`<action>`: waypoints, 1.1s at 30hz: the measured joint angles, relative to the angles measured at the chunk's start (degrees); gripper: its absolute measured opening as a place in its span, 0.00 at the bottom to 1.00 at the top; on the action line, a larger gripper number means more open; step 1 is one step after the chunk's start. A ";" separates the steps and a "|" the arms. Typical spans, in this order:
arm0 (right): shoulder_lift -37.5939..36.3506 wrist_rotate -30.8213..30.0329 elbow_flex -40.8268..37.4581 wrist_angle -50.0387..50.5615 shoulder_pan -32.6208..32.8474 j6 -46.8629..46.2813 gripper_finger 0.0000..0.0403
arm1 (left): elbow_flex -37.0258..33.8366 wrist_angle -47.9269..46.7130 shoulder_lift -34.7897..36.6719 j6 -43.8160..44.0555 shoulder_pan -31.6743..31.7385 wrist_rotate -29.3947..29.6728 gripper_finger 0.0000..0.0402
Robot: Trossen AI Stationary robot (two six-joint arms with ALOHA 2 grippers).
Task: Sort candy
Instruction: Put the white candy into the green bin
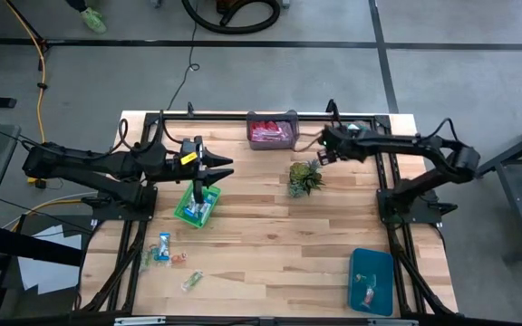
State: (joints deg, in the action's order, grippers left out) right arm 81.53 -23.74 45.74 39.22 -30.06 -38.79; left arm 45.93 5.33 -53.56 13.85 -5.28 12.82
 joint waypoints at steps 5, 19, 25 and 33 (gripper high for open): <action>-2.38 -0.13 -8.23 -1.45 0.80 -9.60 0.60 | 0.00 0.02 0.00 0.04 0.00 0.89 0.32; 1.79 -10.31 -5.86 -14.32 -12.74 -12.25 0.60 | 0.00 0.10 0.00 4.60 0.00 1.48 0.32; 6.61 -5.87 -5.62 -17.37 -15.91 -10.14 0.60 | 0.00 0.11 0.00 7.08 0.00 1.46 0.32; 11.96 -6.33 -4.64 -17.23 -16.55 -8.80 0.60 | 0.00 0.09 0.00 7.08 0.00 1.46 0.32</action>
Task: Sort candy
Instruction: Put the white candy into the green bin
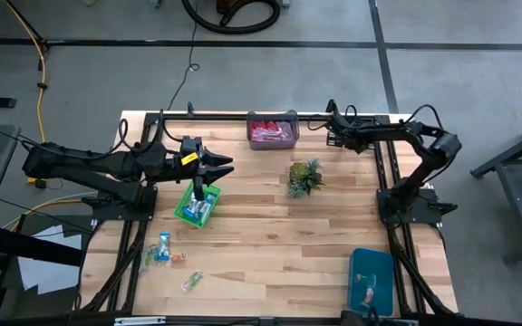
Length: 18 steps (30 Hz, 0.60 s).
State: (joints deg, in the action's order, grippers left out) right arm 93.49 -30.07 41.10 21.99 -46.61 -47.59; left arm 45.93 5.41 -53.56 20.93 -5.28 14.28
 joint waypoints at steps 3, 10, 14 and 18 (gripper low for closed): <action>0.61 -0.37 0.59 0.67 0.05 0.04 0.60 | 0.00 0.02 0.00 -0.01 0.00 0.00 0.32; 1.07 -0.74 0.63 0.02 0.08 -0.53 0.49 | 0.00 0.02 0.00 0.00 0.00 0.00 0.32; 2.82 -1.54 2.16 0.94 0.20 -3.03 0.42 | 0.00 0.00 0.00 0.02 0.00 0.00 0.32; 5.67 -3.68 4.20 3.41 0.38 -3.86 0.39 | 0.00 0.02 0.00 0.07 0.00 -0.17 0.32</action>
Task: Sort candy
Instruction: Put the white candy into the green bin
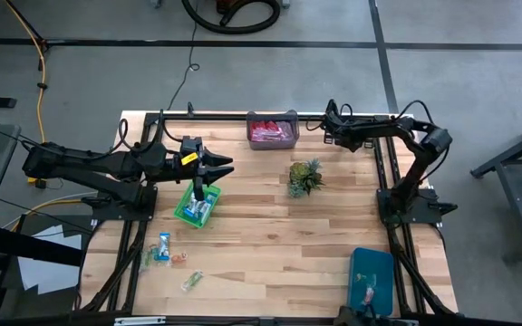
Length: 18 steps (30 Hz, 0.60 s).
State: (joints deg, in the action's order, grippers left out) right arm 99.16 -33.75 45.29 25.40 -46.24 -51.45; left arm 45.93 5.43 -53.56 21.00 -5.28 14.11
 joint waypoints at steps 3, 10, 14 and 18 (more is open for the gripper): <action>1.38 -1.50 0.51 1.06 1.02 0.58 0.32 | 0.00 -0.02 0.00 0.97 -0.04 -0.02 0.32; 0.19 1.68 0.30 1.32 2.96 7.33 0.03 | 0.02 0.11 0.00 1.93 -0.02 -1.78 0.32; -4.21 3.30 -0.15 5.91 5.58 9.37 0.03 | 0.02 2.33 0.00 1.37 -0.02 -1.95 0.32; -12.27 0.59 -0.04 7.23 8.72 12.70 0.01 | 0.04 3.44 0.00 -1.10 -0.02 -1.95 0.32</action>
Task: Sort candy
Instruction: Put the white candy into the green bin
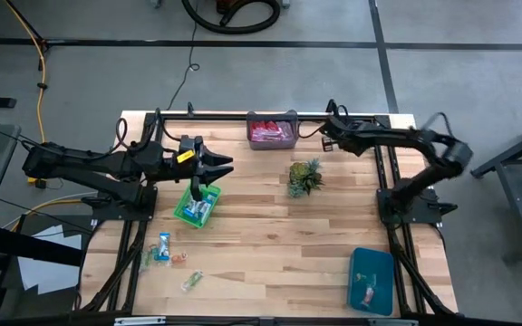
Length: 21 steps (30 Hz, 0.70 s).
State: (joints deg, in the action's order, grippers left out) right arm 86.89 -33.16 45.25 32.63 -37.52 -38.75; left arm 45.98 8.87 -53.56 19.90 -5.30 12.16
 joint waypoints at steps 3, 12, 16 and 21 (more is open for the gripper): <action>-8.19 -0.95 0.00 0.69 2.92 0.25 0.00 | 0.00 0.01 0.00 -2.14 0.00 0.43 0.32; -33.48 4.09 0.11 -7.05 15.67 4.32 0.00 | 0.00 -0.01 0.00 -5.98 0.00 3.50 0.32; -39.33 9.80 0.12 -12.67 23.08 5.87 0.00 | 0.00 -0.01 0.00 -8.80 0.02 4.13 0.32; -39.29 16.96 0.15 -23.78 31.80 7.77 0.00 | 0.00 0.40 -0.41 -12.26 0.01 5.08 0.32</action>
State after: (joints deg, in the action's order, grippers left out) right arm 47.61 -16.20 45.40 8.85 -5.72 -30.98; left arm 45.98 9.27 -53.97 7.64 -5.29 17.24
